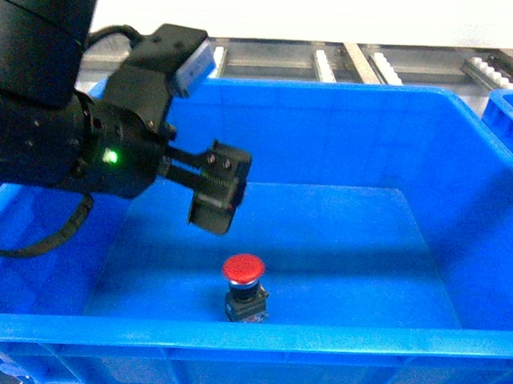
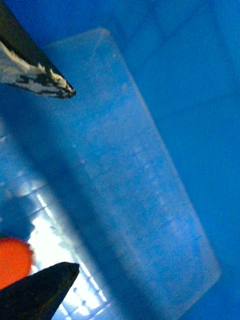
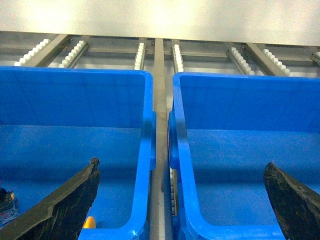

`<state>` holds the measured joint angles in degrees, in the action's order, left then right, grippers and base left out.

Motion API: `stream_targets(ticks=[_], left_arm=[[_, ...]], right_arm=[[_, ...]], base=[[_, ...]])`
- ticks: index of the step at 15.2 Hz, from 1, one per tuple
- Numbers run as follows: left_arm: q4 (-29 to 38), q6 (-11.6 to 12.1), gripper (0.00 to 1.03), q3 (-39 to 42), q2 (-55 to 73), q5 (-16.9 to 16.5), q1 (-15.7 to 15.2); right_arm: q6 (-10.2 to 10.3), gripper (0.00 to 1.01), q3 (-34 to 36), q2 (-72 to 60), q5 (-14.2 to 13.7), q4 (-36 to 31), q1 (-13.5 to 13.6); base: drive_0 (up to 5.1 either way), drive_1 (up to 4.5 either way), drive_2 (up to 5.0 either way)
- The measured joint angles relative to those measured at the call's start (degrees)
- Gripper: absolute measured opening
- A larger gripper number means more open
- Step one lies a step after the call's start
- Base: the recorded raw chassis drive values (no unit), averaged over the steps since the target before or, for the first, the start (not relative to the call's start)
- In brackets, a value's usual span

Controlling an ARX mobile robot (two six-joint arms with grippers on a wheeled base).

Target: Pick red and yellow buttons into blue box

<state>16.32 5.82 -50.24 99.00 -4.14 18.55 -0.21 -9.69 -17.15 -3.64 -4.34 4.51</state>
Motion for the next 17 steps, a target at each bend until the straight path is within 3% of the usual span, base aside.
stream_targets(ticks=[3, 6, 8, 11, 13, 17], left_arm=[[10.49, -4.33, 0.98, 5.05, -9.97, 2.82, -5.68], [13.49, -7.80, 0.98, 11.32, -22.51, 5.01, -13.86], [14.34, -8.61, 0.98, 17.03, -30.99, 6.12, -17.27], [7.89, -8.00, 0.98, 26.23, -47.34, 7.91, -16.28], [-1.60, -7.50, 0.98, 30.62, -60.24, 12.26, -12.74], [-2.19, -7.50, 0.98, 30.73, -62.95, 12.94, -12.09]], right_arm=[[0.00, 0.98, 0.00, 0.00, 0.00, 0.00, 0.00], [0.00, 0.98, 0.00, 0.00, 0.00, 0.00, 0.00], [0.00, 0.98, 0.00, 0.00, 0.00, 0.00, 0.00], [0.00, 0.98, 0.00, 0.00, 0.00, 0.00, 0.00], [0.00, 0.98, 0.00, 0.00, 0.00, 0.00, 0.00], [0.00, 0.98, 0.02, 0.00, 0.00, 0.00, 0.00]], base=[[0.0, 0.00, 0.0], [0.0, 0.00, 0.0], [0.0, 0.00, 0.0], [0.0, 0.00, 0.0], [0.0, 0.00, 0.0], [0.0, 0.00, 0.0]])
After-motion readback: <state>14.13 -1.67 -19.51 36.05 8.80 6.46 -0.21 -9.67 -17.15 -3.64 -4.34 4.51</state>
